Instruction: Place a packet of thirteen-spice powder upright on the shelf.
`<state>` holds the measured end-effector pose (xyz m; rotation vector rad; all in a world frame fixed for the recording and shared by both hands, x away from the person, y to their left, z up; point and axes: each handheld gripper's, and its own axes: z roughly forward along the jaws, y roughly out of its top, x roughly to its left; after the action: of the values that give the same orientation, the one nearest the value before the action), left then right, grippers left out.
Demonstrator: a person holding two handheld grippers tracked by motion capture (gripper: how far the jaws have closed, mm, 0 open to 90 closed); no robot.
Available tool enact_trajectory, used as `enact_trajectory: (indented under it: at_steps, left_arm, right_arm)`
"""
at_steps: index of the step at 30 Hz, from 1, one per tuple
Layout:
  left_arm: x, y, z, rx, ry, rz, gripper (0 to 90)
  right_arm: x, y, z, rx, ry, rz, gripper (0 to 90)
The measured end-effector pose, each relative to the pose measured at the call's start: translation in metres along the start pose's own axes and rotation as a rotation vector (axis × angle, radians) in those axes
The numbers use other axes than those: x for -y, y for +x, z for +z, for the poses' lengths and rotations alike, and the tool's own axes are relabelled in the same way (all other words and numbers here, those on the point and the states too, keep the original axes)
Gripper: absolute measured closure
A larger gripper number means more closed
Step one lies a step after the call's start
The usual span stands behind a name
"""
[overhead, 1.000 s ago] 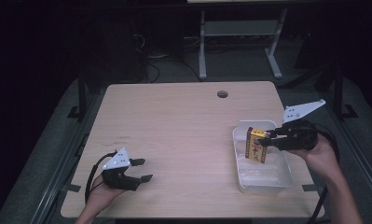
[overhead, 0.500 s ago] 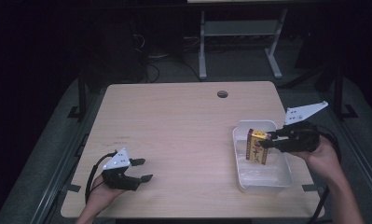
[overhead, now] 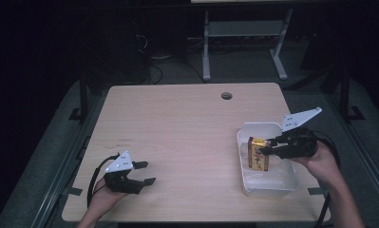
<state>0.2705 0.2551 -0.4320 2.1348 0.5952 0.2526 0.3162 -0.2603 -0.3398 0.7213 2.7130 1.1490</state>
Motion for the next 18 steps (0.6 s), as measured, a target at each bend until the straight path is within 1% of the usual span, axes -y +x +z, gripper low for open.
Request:
enact_trajectory:
  at_steps: [1, 2, 4, 7, 10, 14, 17, 18]
  left_arm:
    - [0.0, 0.0, 0.0, 0.0, 0.0, 0.0, 33.1]
    - [0.0, 0.0, 0.0, 0.0, -0.002, -0.002, 33.1]
    - [0.0, 0.0, -0.001, 0.001, -0.005, -0.006, 33.1]
    - [0.0, 0.001, -0.001, 0.001, -0.003, -0.006, 33.1]
    - [0.0, 0.0, 0.0, 0.002, -0.002, -0.007, 33.1]
    - [0.0, -0.001, 0.0, 0.004, -0.002, -0.005, 33.1]
    - [0.0, -0.001, 0.001, 0.003, 0.0, -0.004, 33.1]
    - [0.0, -0.001, 0.001, 0.003, -0.001, -0.004, 33.1]
  right_arm:
    - [0.0, 0.0, 0.0, 0.0, 0.0, 0.0, 67.7]
    - [0.001, -0.001, 0.006, -0.006, 0.011, 0.001, 67.6]
    - [0.001, -0.002, 0.012, -0.009, 0.024, 0.0, 67.6]
    - [0.002, -0.003, 0.016, -0.012, 0.027, 0.006, 67.6]
    - [0.009, -0.005, 0.023, -0.015, 0.042, 0.015, 67.4]
    - [0.013, -0.005, 0.024, -0.015, 0.044, 0.019, 67.1]
    - [0.019, -0.006, 0.024, -0.009, 0.07, 0.027, 66.2]
    - [0.02, -0.006, 0.023, -0.009, 0.065, 0.032, 66.1]
